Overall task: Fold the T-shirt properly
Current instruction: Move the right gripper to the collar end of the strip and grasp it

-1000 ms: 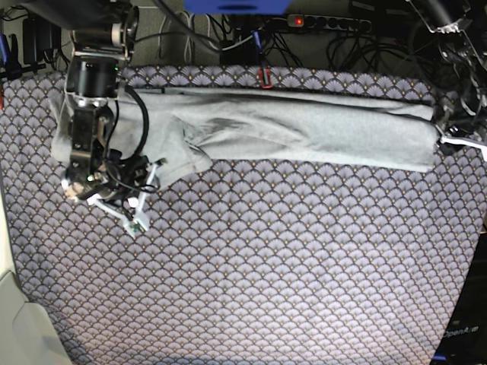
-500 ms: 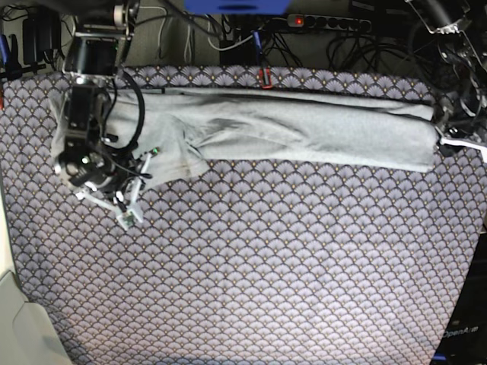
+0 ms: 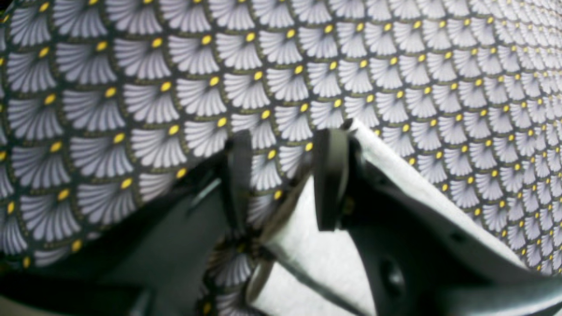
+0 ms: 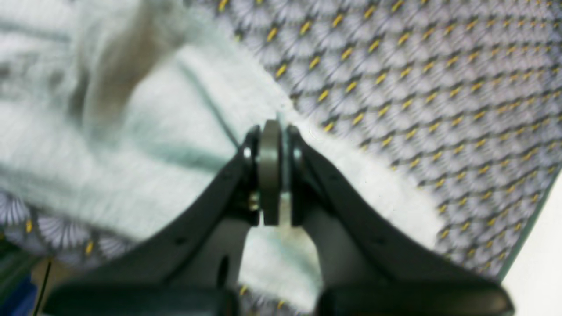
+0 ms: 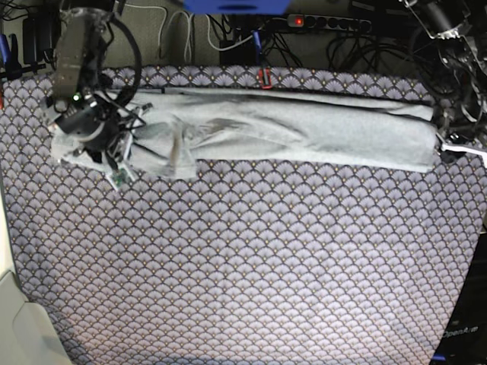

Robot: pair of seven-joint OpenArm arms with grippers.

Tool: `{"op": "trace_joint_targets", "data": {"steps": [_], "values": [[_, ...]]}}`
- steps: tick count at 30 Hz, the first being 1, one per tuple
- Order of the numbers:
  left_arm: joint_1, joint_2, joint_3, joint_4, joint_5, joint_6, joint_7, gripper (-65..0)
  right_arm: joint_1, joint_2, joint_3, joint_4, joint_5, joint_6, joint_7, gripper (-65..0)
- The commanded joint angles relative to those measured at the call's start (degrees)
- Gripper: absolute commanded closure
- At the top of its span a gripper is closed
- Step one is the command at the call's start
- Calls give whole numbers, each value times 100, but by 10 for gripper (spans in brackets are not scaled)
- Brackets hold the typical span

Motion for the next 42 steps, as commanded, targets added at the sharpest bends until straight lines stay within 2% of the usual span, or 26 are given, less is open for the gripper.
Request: {"op": "trace_joint_targets", "data": {"steps": [1, 13, 18, 25, 33, 38, 42], "values": [[-124, -106, -13, 101, -68, -28, -132, -234, 5, 23, 95, 120, 0, -7, 75, 0], [-132, -124, -13, 74, -94, -28, -132, -234, -320, 23, 938, 138, 0, -7, 83, 0], [-132, -159, -13, -251, -112, -28, -132, -234, -338, 14, 1202, 138, 0, -7, 57, 0], [-124, -159, -13, -304, -112, -37, -132, -234, -681, -65, 1229, 146, 18, -7, 83, 0], [-106, -132, -13, -304, -129, -46, -132, -235, -690, -144, 1220, 111, 9, -7, 66, 0], [-97, -97, -13, -304, -129, -767, -114, -235, -681, -118, 1211, 85, 0, -7, 57, 0], [-97, -97, -13, -313, -121, -819, -114, -235, -672, -118, 1202, 85, 0, -7, 57, 0]]}}
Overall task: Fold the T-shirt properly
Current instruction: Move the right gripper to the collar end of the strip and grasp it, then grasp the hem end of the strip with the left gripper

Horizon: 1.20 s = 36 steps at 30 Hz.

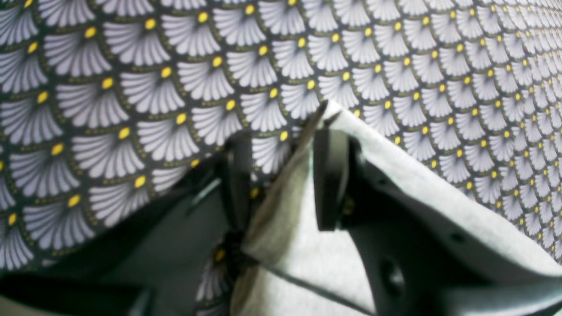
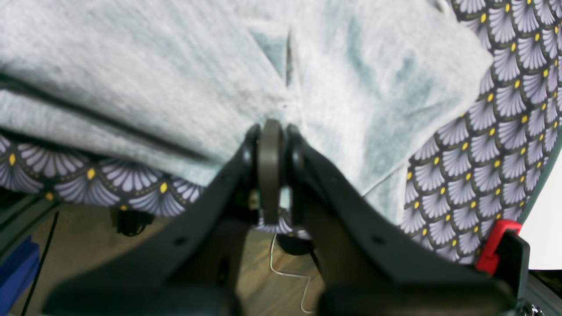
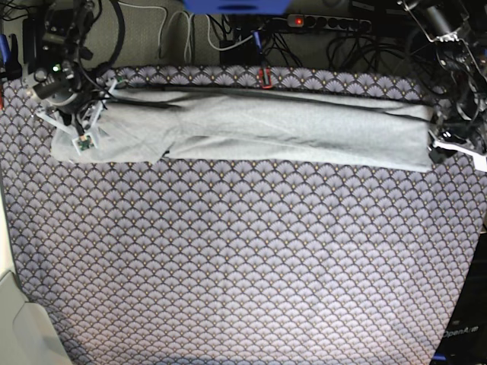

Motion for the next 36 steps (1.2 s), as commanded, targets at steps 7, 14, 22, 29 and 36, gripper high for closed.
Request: {"op": "trace_joint_targets", "data": {"steps": [7, 14, 22, 29, 36], "values": [[-62, -36, -28, 92, -77, -65, 444, -235, 67, 53, -81, 74, -22, -5, 55, 0], [-62, -18, -28, 109, -77, -92, 567, -344, 49, 61, -371, 83, -22, -5, 55, 0], [-45, -27, -19, 100, -77, -92, 567, -428, 67, 61, -371, 83, -22, -5, 55, 0], [-27, -18, 315, 92, -77, -92, 576, -428, 76, 61, -371, 83, -22, -5, 64, 0], [61, 114, 350, 83, -68, -74, 576, -427, 76, 61, -371, 83, -22, -5, 64, 0]]}}
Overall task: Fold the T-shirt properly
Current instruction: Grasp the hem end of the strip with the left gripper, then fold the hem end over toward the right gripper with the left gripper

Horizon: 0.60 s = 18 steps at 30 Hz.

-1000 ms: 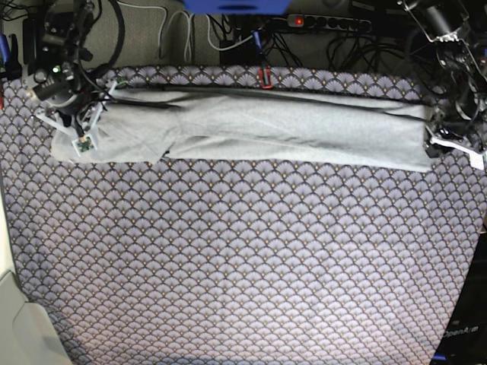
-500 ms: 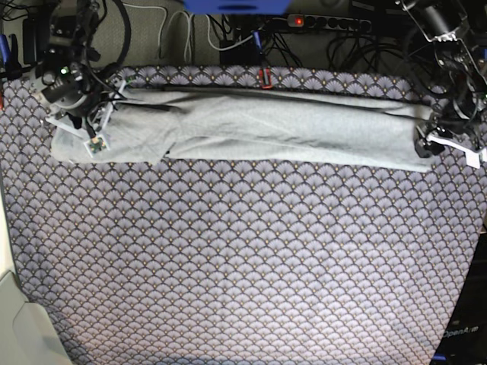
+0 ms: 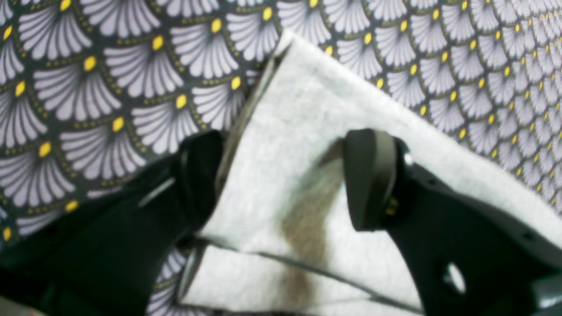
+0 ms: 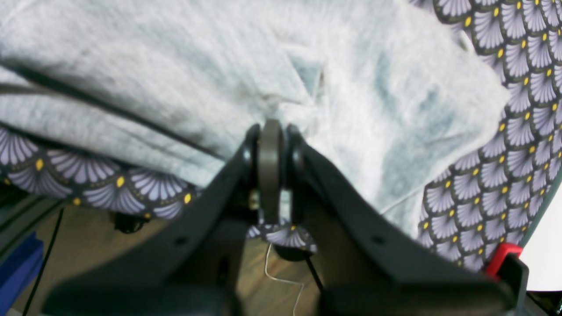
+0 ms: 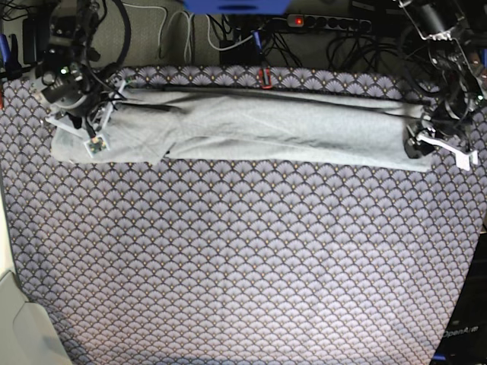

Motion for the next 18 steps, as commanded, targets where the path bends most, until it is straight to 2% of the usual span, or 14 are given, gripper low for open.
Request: {"op": "trace_joint_targets", "data": {"steps": [1, 5, 7, 11, 15, 16, 18], "values": [[-16, -46, -2, 63, -11, -20, 84, -426, 43, 44, 5, 91, 22, -5, 77, 0], [107, -28, 7, 19, -38, -20, 84, -419, 43, 44, 5, 91, 22, -5, 77, 0], [98, -28, -2, -104, -38, -28, 84, -380, 43, 44, 5, 91, 22, -5, 77, 0], [55, -55, -11, -447, -38, -28, 84, -226, 43, 44, 5, 91, 22, -5, 77, 0], [63, -55, -11, -482, -38, -28, 84, -30, 43, 44, 5, 91, 22, -5, 77, 0], [63, -55, -11, -473, -38, -28, 84, 0, 43, 44, 5, 91, 22, -5, 77, 0], [63, -55, -2, -464, -38, -28, 84, -10, 43, 44, 5, 91, 22, -5, 77, 0]]}}
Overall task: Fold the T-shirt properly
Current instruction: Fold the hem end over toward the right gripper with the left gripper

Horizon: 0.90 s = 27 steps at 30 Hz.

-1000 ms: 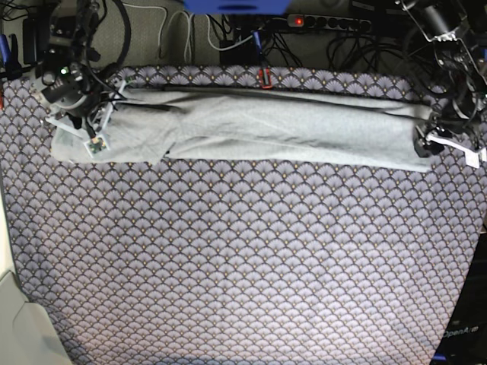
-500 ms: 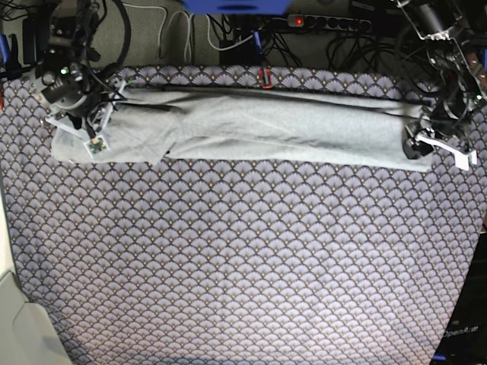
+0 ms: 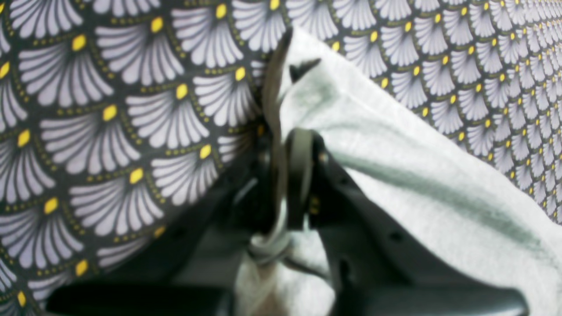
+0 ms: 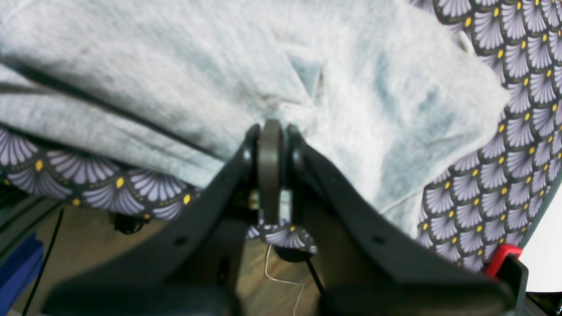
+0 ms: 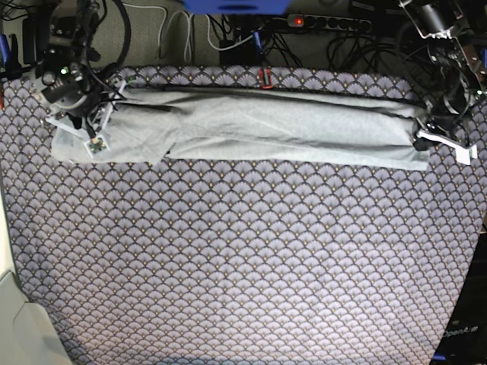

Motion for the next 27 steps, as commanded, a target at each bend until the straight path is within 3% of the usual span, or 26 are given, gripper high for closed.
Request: {"op": "trace_joint_targets", "data": {"steps": [1, 5, 11, 17, 27], "values": [[33, -7, 50, 32, 161, 26, 324, -12, 41, 44, 5, 91, 22, -5, 72, 0], [50, 46, 68, 718, 152, 26, 395, -12, 41, 44, 5, 91, 22, -5, 64, 0], [15, 697, 261, 2555, 152, 26, 1291, -4, 41, 35, 5, 83, 22, -5, 72, 0], [59, 1180, 1527, 3733, 196, 70, 1819, -4, 50, 26, 5, 74, 22, -5, 72, 0], [129, 1875, 3215, 3777, 232, 88, 1951, -4, 50, 44, 5, 74, 22, -5, 72, 0]]}}
